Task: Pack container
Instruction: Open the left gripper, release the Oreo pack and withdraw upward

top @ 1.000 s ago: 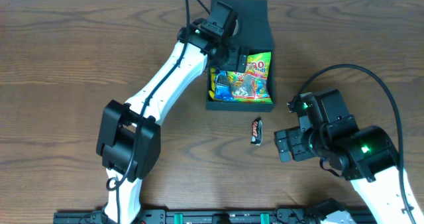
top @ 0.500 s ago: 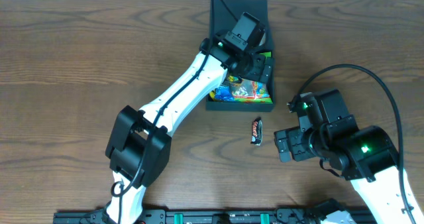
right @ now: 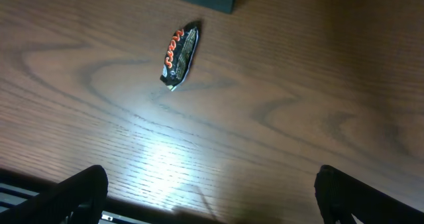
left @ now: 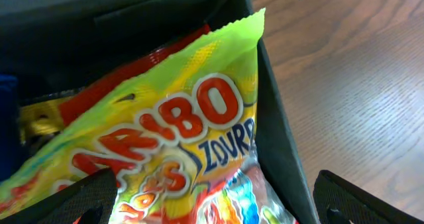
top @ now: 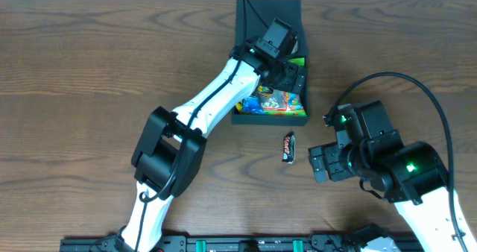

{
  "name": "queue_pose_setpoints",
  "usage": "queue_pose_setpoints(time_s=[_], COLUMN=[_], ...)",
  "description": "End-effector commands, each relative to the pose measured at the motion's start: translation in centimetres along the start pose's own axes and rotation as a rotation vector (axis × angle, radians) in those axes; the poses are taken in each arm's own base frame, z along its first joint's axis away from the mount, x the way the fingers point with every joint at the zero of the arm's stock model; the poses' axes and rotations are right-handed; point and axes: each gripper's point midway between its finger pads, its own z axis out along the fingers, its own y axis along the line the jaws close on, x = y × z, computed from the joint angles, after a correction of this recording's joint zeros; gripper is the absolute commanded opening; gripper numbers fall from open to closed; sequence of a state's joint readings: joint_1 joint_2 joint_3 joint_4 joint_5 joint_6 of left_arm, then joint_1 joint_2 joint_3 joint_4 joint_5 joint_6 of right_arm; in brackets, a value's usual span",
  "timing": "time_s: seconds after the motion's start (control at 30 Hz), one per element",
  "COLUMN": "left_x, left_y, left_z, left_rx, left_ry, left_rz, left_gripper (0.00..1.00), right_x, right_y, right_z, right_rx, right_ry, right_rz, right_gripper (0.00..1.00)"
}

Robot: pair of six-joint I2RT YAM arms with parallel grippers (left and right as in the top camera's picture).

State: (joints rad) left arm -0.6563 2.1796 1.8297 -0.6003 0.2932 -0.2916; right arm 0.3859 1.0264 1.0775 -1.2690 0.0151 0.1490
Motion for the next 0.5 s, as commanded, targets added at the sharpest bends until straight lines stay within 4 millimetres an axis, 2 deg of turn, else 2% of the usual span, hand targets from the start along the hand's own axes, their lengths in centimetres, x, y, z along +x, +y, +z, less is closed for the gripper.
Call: queue_pose_setpoints(time_s=[0.0,0.2,0.47], left_x=[-1.3,-3.1,-4.1], left_y=[0.0,1.6,4.1], left_z=[0.0,-0.1,-0.5], left_rx=[0.018,0.018,-0.028], left_ry=[-0.034,-0.091,-0.117], left_rz=[-0.003,-0.022,-0.051], left_gripper=[0.95,0.95,0.95], right_x=[0.0,0.0,-0.1], right_y=[0.4,0.4,0.4], right_z=[-0.1,-0.1,-0.1], right_rx=[-0.010,-0.010,-0.011], right_ry=[-0.007,-0.007,-0.011], right_rz=[-0.002,-0.003,-0.003], right_gripper=[0.99,0.99,0.99])
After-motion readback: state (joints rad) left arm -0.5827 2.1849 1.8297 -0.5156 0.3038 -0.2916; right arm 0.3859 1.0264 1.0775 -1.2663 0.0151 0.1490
